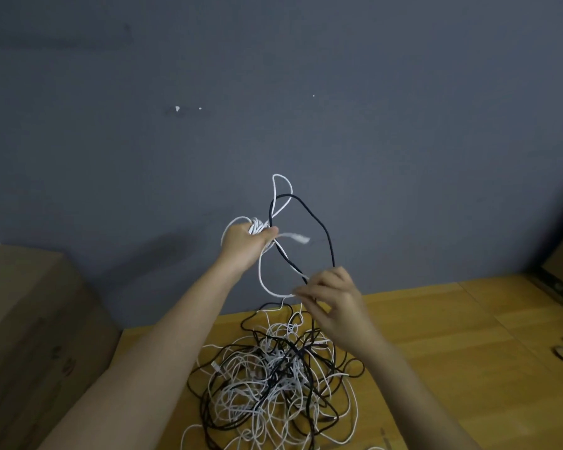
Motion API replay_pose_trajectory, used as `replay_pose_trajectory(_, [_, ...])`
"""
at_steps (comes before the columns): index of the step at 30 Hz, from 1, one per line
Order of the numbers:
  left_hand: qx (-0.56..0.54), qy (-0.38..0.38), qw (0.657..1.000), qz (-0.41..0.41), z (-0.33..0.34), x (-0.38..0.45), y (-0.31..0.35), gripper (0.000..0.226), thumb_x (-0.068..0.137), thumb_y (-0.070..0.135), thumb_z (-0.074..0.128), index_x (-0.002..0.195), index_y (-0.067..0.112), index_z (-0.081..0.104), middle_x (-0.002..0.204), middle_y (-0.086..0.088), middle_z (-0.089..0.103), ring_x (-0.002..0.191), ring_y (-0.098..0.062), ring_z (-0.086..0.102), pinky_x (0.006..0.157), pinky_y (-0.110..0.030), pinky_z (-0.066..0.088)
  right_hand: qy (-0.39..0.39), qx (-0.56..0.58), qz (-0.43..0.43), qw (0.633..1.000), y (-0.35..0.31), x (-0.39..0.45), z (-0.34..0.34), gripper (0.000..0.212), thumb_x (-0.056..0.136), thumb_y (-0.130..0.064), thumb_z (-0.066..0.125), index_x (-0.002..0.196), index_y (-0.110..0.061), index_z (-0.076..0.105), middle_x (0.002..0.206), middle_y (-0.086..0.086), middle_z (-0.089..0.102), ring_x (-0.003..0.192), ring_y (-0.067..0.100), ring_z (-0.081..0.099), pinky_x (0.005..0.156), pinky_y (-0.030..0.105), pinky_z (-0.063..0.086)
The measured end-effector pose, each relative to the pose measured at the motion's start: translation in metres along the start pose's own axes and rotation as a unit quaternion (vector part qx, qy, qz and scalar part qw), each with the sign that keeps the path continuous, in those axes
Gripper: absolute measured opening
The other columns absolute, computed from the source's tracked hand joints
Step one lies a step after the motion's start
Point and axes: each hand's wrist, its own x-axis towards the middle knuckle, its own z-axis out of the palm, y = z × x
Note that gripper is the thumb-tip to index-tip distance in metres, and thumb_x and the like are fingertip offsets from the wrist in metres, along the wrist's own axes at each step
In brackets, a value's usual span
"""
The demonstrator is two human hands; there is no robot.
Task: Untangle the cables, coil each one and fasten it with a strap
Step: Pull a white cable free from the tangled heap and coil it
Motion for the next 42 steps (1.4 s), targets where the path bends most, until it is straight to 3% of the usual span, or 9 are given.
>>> replay_pose_trajectory(4, [0.015,-0.018,1.0,0.008,0.003,-0.001,0.002,0.037,0.082,0.025,0.07,0.059,0.016,0.043,0.048,0.001,0.041,0.044,-0.015,0.036,0.049,-0.026,0.029,-0.056,-0.205,-0.068,0.975,0.004,-0.001,0.012,0.01,0.07,-0.016,0.082,0.078,-0.015,0.075,0.075,-0.005,0.058,0.084,0.018,0.049,0.064,0.025,0.046])
replay_pose_trajectory(8, [0.023,0.002,0.999,0.022,0.006,-0.006,0.0,0.038,0.08,0.032,0.07,0.061,0.014,0.042,0.055,-0.005,0.042,0.053,-0.02,0.038,0.057,-0.03,0.032,-0.07,-0.302,-0.047,0.95,0.009,0.005,0.024,0.031,0.038,-0.002,0.088,0.057,-0.013,0.066,0.059,0.0,0.056,0.066,0.022,0.055,0.05,0.026,0.044])
replay_pose_trajectory(12, [0.016,0.001,1.0,0.026,0.016,-0.022,-0.003,0.037,0.085,0.031,0.067,0.059,0.016,0.045,0.054,0.001,0.043,0.054,-0.017,0.04,0.059,-0.03,0.034,-0.01,-0.198,-0.001,0.98,0.013,0.007,0.035,0.038,0.056,0.0,0.087,0.086,-0.006,0.065,0.074,0.006,0.06,0.065,0.026,0.057,0.042,0.03,0.043])
replay_pose_trajectory(15, [0.035,-0.015,0.999,0.032,0.019,-0.035,-0.002,0.03,0.089,0.034,0.063,0.068,0.013,0.057,0.057,0.002,0.049,0.053,-0.012,0.044,0.053,-0.026,0.034,0.009,-0.061,0.107,0.992,0.002,0.016,0.033,0.029,0.078,-0.008,0.076,0.1,-0.003,0.057,0.097,0.007,0.053,0.065,0.019,0.057,0.053,0.036,0.048])
replay_pose_trajectory(20, [0.016,-0.027,0.999,0.037,0.018,-0.042,-0.002,0.032,0.09,0.036,0.062,0.063,0.02,0.055,0.05,0.009,0.049,0.053,-0.01,0.047,0.054,-0.026,0.036,0.039,0.053,0.222,0.973,0.007,0.029,0.021,0.043,0.081,-0.02,0.074,0.117,-0.011,0.051,0.105,-0.005,0.042,0.068,-0.001,0.044,0.062,0.012,0.037])
replay_pose_trajectory(27, [-0.038,-0.035,0.998,0.041,0.019,-0.042,-0.004,0.024,0.09,0.03,0.064,0.068,0.022,0.059,0.047,0.013,0.05,0.049,-0.004,0.045,0.055,-0.024,0.036,0.057,0.117,0.26,0.957,0.018,0.037,0.022,0.044,0.069,-0.02,0.085,0.104,-0.016,0.058,0.098,0.001,0.051,0.075,0.006,0.048,0.066,0.007,0.041])
replay_pose_trajectory(32, [-0.068,-0.018,0.997,0.037,0.023,-0.035,-0.004,0.021,0.089,0.029,0.065,0.078,0.011,0.065,0.061,0.001,0.055,0.06,-0.015,0.049,0.063,-0.029,0.04,0.138,0.25,0.307,0.908,0.012,0.03,0.028,0.038,0.067,-0.013,0.086,0.092,-0.021,0.058,0.097,0.008,0.061,0.081,0.008,0.06,0.071,0.014,0.05])
replay_pose_trajectory(39, [-0.09,0.027,0.995,0.021,0.025,-0.028,-0.009,0.03,0.088,0.032,0.066,0.068,0.016,0.052,0.055,0.0,0.046,0.05,-0.014,0.039,0.056,-0.029,0.034,0.164,0.108,0.118,0.973,0.012,-0.006,0.057,0.01,0.076,-0.005,0.078,0.084,-0.009,0.072,0.086,-0.001,0.067,0.08,0.0,0.059,0.073,0.011,0.049])
replay_pose_trajectory(42, [-0.097,0.014,0.995,0.02,0.031,-0.028,-0.015,0.028,0.086,0.033,0.068,0.068,0.016,0.053,0.055,0.002,0.047,0.054,-0.016,0.042,0.061,-0.032,0.039,0.15,0.126,0.177,0.965,0.018,-0.008,0.064,0.012,0.081,-0.006,0.074,0.089,-0.014,0.071,0.084,-0.006,0.068,0.079,0.0,0.062,0.07,0.018,0.051])
